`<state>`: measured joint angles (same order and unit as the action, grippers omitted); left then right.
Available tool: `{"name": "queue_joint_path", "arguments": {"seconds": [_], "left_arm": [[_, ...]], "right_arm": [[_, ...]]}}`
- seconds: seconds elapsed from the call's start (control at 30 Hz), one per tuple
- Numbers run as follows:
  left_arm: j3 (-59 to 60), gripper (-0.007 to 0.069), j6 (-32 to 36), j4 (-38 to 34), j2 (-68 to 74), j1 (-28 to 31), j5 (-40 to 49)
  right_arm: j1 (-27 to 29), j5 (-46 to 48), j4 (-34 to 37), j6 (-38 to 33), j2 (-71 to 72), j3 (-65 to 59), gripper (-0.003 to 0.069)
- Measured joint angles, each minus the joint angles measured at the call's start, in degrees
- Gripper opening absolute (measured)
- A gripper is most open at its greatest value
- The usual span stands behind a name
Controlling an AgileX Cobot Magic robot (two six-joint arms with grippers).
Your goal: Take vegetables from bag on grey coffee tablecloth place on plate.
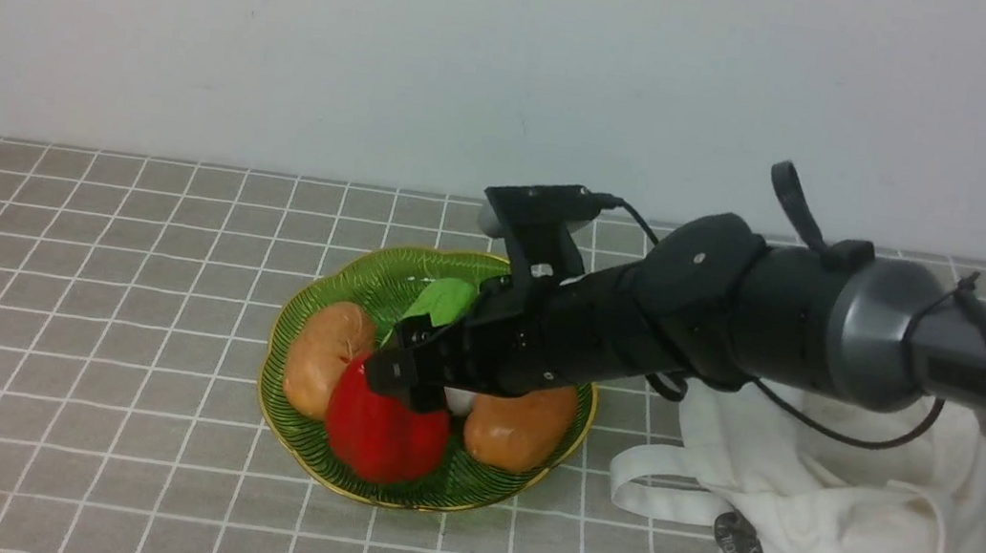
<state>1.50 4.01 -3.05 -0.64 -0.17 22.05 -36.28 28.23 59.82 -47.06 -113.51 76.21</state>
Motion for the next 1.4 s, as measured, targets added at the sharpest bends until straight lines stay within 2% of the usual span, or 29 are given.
{"name": "queue_joint_path", "arguments": {"seconds": [0.13,0.27,0.4,0.43,0.47,0.53,0.57,0.63,0.67,0.7,0.77,0.8,0.83,0.9,0.93,1.0,1.03,1.13,1.27,1.4], "left_arm": [[0.00,-0.0005,0.00,0.00,0.00,0.00,0.00],[0.00,-0.0005,0.00,0.00,0.00,0.00,0.00],[0.00,-0.0005,0.00,0.00,0.00,0.00,0.00],[0.00,-0.0005,0.00,0.00,0.00,0.00,0.00],[0.00,-0.0005,0.00,0.00,0.00,0.00,0.00],[0.00,-0.0005,0.00,0.00,0.00,0.00,0.00],[0.00,-0.0005,0.00,0.00,0.00,0.00,0.00],[0.00,-0.0005,0.00,0.00,0.00,0.00,0.00],[0.00,-0.0005,0.00,0.00,0.00,0.00,0.00],[0.00,-0.0005,0.00,0.00,0.00,0.00,0.00],[0.00,-0.0005,0.00,0.00,0.00,0.00,0.00],[0.00,-0.0005,0.00,0.00,0.00,0.00,0.00],[0.00,-0.0005,0.00,0.00,0.00,0.00,0.00],[0.00,-0.0005,0.00,0.00,0.00,0.00,0.00],[0.00,-0.0005,0.00,0.00,0.00,0.00,0.00],[0.00,-0.0005,0.00,0.00,0.00,0.00,0.00],[0.00,-0.0005,0.00,0.00,0.00,0.00,0.00],[0.00,-0.0005,0.00,0.00,0.00,0.00,0.00],[0.00,-0.0005,0.00,0.00,0.00,0.00,0.00],[0.00,-0.0005,0.00,0.00,0.00,0.00,0.00]], "right_arm": [[0.00,0.14,-3.42,0.00,1.83,0.00,0.0684],[0.00,0.14,-7.14,1.60,8.00,0.00,0.0652],[1.26,3.54,-12.68,4.45,16.95,0.00,0.0563],[2.00,4.59,-15.41,6.16,20.11,0.00,0.0518],[2.14,4.76,-16.41,6.51,21.44,0.00,0.0510],[4.73,6.10,-23.37,12.84,30.43,0.00,0.0372],[4.97,6.10,-23.94,12.84,31.14,0.00,0.0361],[8.50,7.67,-31.54,20.53,40.12,0.00,0.0215],[9.08,8.06,-32.74,21.82,41.46,0.00,0.0176],[11.13,10.08,-36.92,27.15,46.11,0.00,0.0090],[13.76,13.34,-42.69,34.28,52.56,0.00,0.0021],[13.98,13.34,-43.27,34.28,53.20,0.00,0.0021],[15.43,16.45,-47.65,40.37,58.92,-0.07,-0.0001],[16.48,17.65,-54.24,47.06,67.19,-2.04,-0.0010],[16.53,17.44,-55.31,48.04,67.91,-2.65,-0.0011],[16.65,15.21,-61.00,52.08,75.55,-6.68,-0.0013],[16.65,14.84,-61.57,52.42,77.11,-7.17,-0.0012],[16.76,7.87,-70.76,58.28,90.56,-17.21,-0.0012],[16.95,4.55,-75.96,64.04,104.63,-26.82,-0.0012],[16.95,4.31,-78.03,66.32,112.75,-33.48,-0.0012]]}}
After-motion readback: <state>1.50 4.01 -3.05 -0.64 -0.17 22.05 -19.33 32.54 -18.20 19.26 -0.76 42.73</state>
